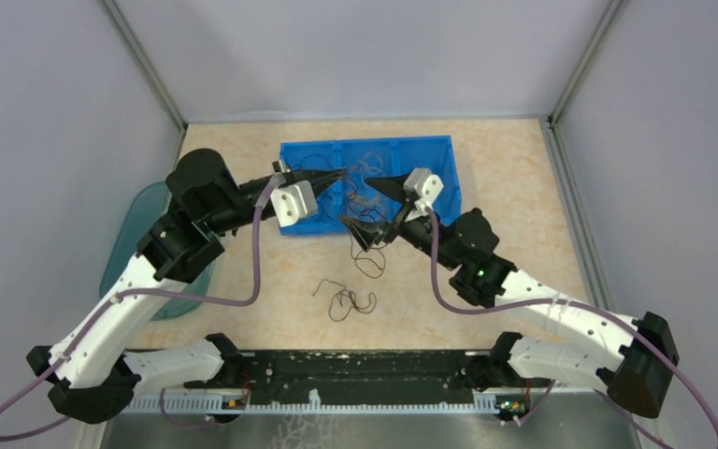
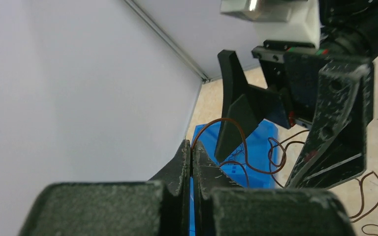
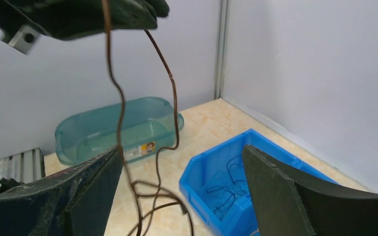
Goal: Untangle the cables
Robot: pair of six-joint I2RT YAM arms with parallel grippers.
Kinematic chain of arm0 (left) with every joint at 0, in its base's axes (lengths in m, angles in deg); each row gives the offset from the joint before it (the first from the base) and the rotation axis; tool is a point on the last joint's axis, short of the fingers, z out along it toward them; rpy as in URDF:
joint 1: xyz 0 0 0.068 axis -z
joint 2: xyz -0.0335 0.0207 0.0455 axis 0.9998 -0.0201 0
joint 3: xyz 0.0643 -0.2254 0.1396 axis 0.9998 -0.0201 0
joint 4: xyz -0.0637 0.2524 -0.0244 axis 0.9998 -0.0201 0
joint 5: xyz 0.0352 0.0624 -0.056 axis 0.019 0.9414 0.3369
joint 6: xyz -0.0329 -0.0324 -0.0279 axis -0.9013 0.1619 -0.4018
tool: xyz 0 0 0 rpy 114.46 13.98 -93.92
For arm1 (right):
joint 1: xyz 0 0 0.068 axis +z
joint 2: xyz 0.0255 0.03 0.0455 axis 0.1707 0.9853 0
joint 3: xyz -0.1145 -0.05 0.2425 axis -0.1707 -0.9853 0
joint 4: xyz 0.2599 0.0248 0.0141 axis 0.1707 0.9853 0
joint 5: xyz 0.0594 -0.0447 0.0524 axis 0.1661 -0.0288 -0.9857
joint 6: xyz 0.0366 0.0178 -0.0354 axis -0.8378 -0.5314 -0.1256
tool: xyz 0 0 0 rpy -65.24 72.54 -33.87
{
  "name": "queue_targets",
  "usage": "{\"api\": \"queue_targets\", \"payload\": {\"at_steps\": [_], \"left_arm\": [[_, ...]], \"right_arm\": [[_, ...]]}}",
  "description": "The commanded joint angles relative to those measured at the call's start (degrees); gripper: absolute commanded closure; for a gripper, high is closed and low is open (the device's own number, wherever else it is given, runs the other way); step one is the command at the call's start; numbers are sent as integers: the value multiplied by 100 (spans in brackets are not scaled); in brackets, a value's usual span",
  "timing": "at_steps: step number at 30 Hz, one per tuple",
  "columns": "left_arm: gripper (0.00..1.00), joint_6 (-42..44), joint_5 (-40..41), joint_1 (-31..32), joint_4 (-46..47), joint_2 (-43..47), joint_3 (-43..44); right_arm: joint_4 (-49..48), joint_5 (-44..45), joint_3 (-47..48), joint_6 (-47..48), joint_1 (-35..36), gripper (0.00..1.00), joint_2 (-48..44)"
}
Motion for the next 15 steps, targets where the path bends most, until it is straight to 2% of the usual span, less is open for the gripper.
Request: {"api": "queue_targets", "payload": {"at_steps": [1,5,11,15], "left_arm": [[100,-111,-85,72,-138,-58,116],[100,-90,-105,91,-146,-107,217],[100,-289,-295,109,-164,-191,309],[100,-339,-335,109,-163,-240,300]], "right_arm": [[33,-344,392,63,-158,11,389],[-216,-469,390,-109,-252,21,615],[-728,-947,480,-640,-597,61,932],[-1088,-1154,470,-979,-794,62,1091]]}}
